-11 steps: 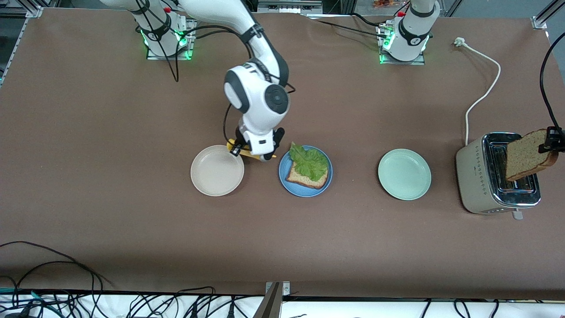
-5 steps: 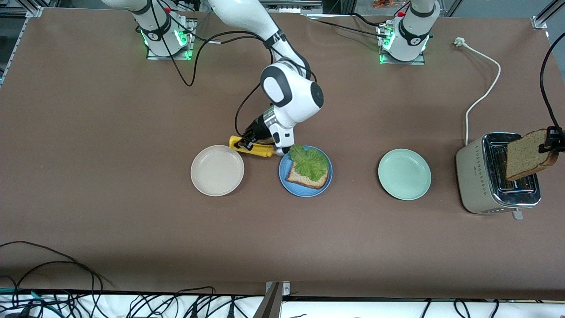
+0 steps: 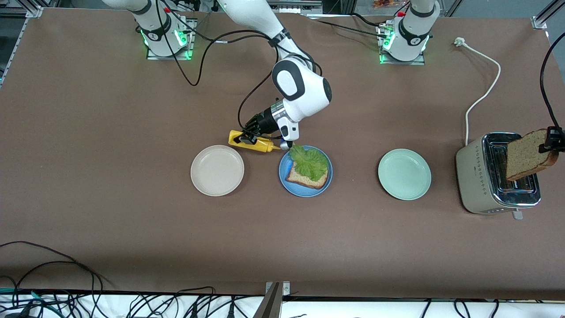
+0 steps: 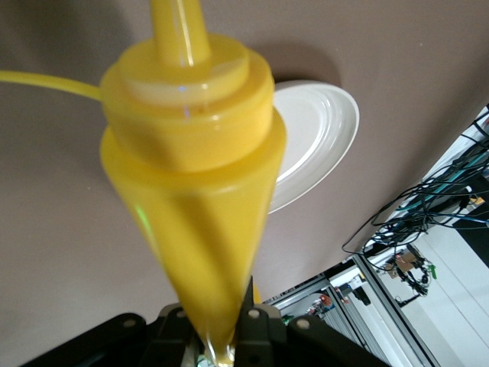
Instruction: Make sandwich in blue plate with both arms
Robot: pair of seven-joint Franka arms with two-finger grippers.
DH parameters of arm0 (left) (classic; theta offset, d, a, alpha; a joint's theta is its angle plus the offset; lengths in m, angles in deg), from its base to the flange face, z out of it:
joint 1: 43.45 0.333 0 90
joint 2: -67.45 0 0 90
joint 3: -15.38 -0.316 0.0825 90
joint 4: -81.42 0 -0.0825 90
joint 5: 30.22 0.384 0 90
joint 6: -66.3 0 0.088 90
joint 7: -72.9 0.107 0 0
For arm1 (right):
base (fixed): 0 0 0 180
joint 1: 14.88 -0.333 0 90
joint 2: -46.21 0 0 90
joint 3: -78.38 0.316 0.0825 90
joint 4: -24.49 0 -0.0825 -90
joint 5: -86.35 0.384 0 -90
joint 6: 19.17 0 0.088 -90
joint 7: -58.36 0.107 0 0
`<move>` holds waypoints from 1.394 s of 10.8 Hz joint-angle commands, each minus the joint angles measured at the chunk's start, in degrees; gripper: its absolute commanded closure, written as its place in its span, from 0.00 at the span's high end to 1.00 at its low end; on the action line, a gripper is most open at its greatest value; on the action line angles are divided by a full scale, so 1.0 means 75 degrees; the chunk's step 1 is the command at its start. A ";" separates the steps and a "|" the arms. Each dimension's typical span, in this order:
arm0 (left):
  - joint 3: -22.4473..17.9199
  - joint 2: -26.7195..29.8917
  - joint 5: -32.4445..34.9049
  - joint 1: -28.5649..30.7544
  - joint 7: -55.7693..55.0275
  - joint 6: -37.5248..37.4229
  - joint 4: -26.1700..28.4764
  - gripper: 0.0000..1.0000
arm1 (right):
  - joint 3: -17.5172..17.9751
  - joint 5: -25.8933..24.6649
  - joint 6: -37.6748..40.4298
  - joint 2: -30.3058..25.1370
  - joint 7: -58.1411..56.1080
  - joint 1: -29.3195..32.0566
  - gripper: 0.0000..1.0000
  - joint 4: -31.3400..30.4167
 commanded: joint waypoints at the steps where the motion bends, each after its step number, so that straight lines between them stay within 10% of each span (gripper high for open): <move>1: 0.0004 0.0066 0.0123 -0.0011 0.0056 -0.0121 -0.0049 0.00 | -0.0185 -0.0165 0.0300 0.0563 -0.0102 -0.0074 0.00 0.0667; 7: -0.0019 0.0066 0.0123 -0.0011 0.0056 -0.0121 -0.0049 0.00 | -0.0057 -0.0142 0.0206 0.0260 -0.0465 0.0287 0.00 0.0667; 9: -0.0008 0.0066 0.0112 -0.0011 0.0056 -0.0121 -0.0049 0.00 | 0.1110 -0.0026 -0.0189 -0.0686 -0.0361 0.1361 0.00 0.0516; 15: 0.0051 0.0066 -0.0496 -0.0034 0.0102 -0.0472 -0.0061 0.00 | 0.2416 0.3673 -0.1868 -0.2718 -0.1340 0.4246 0.00 -0.0658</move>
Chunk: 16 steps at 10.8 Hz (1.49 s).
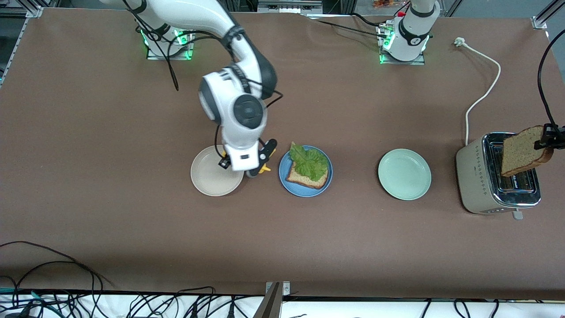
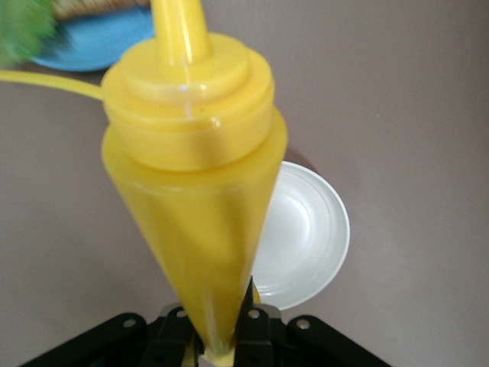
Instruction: Make sandwich in blue plate with both arms
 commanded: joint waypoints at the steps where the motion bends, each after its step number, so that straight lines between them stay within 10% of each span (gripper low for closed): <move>1: 0.0065 0.0064 -0.0711 -0.0023 0.0056 -0.0273 -0.0060 0.00 | 0.0640 0.1509 -0.0269 -0.0635 -0.1222 0.1183 0.00 -0.0527; 4: 0.0112 0.0064 -0.1066 -0.0058 0.0020 -0.0285 -0.0060 0.00 | 0.1609 0.2554 -0.0316 -0.1009 -0.3213 0.3113 0.00 -0.0876; 8: 0.0440 -0.0052 -0.1860 -0.0280 -0.0551 -0.0285 0.0057 0.00 | 0.1671 0.4148 -0.0060 -0.1338 -0.7078 0.4944 0.00 -0.1768; 16: 0.0535 -0.1374 -0.5163 -0.1778 -0.1632 -0.0274 0.0222 0.00 | 0.1672 0.6398 0.0610 -0.0028 -1.1279 0.6343 0.00 -0.2168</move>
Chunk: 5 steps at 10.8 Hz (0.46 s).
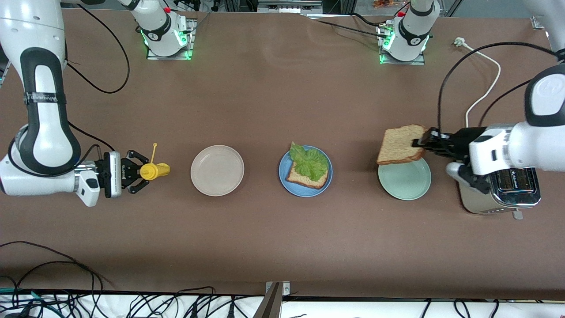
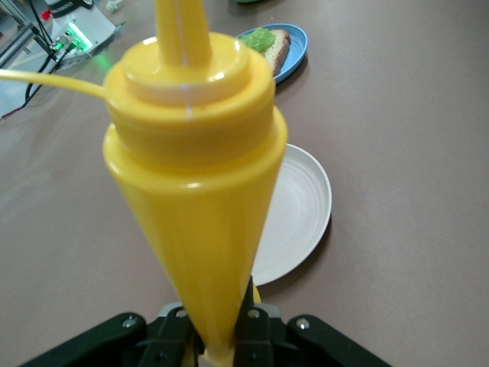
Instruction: Make sandwich in blue plate with both arms
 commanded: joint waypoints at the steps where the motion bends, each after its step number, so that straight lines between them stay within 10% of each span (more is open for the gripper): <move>1: -0.0066 -0.0811 -0.1475 -0.0566 -0.0204 0.0078 -0.0107 0.00 | 0.0134 0.0754 0.0056 0.0484 -0.1135 0.0185 0.00 -0.0072; 5: -0.0078 -0.1668 -0.2672 -0.1724 -0.0216 0.1412 -0.0083 0.00 | 0.0146 0.0767 -0.0037 0.0918 -0.1980 0.0454 0.00 -0.0060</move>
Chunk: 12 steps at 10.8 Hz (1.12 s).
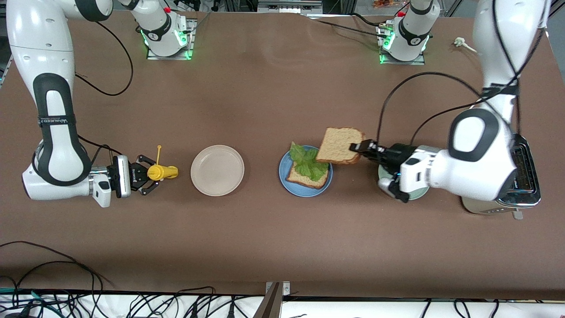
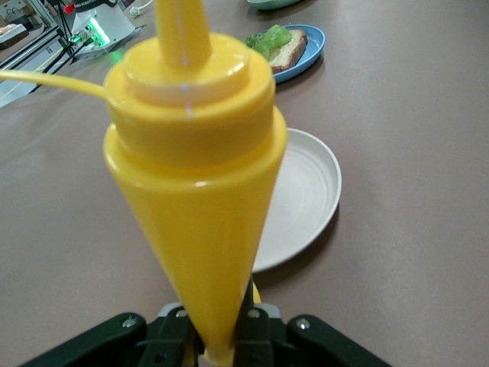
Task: Make sandwich in blue plate with both arms
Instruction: 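Lay the bread on the lettuce while the right gripper sets the mustard down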
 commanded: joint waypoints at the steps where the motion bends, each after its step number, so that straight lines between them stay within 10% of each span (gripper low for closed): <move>1: -0.0084 -0.0688 -0.0713 -0.0678 -0.0017 0.0828 -0.0116 0.00 | 0.0119 0.0272 -0.0013 0.0238 -0.0738 0.0290 0.00 -0.0026; 9: -0.0084 -0.1627 -0.1897 -0.0714 0.0731 0.1910 0.0632 0.00 | 0.0084 0.0917 -0.0353 0.1048 -0.1877 0.0314 0.07 -0.0026; 10: -0.0084 -0.1779 -0.1898 -0.0702 0.1116 0.1945 0.0669 0.00 | 0.0072 0.0905 -0.0364 0.1036 -0.1866 0.0314 0.30 -0.0015; 11: -0.0084 -0.1815 -0.1898 -0.0714 0.1410 0.2073 0.0797 0.00 | 0.0060 0.0905 -0.0353 0.1047 -0.1854 0.0326 0.93 -0.0015; 12: -0.0084 -0.1839 -0.1921 -0.0679 0.1668 0.2213 0.0984 0.00 | 0.0060 0.0882 -0.0330 0.1036 -0.1877 0.0337 1.00 -0.0003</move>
